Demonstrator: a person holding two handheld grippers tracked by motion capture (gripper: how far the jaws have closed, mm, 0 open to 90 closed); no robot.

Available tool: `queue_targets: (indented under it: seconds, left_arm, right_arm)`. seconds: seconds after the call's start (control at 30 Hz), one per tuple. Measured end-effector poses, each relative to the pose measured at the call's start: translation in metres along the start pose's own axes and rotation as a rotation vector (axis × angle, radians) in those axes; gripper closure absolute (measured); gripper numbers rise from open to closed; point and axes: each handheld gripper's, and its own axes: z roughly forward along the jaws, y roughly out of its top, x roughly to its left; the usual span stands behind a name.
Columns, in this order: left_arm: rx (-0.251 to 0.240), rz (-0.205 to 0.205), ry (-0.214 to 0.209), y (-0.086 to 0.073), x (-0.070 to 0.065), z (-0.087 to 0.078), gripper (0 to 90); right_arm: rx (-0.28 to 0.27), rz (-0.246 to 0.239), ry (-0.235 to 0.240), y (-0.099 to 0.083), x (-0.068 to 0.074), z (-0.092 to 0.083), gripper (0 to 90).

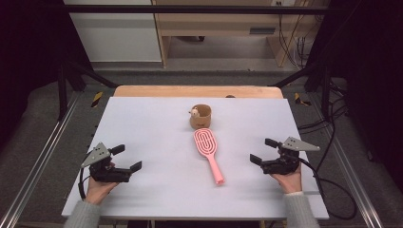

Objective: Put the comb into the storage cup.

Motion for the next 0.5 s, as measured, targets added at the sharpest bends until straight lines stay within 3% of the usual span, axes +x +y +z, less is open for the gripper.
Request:
queue_targets:
  seconds: [0.5]
  left_arm:
    - [0.007,0.004,0.002,-0.0003,0.0003,-0.0002,0.0]
  right_arm:
    - [0.010,-0.003,-0.005,0.0038,0.0035,0.0010,0.3]
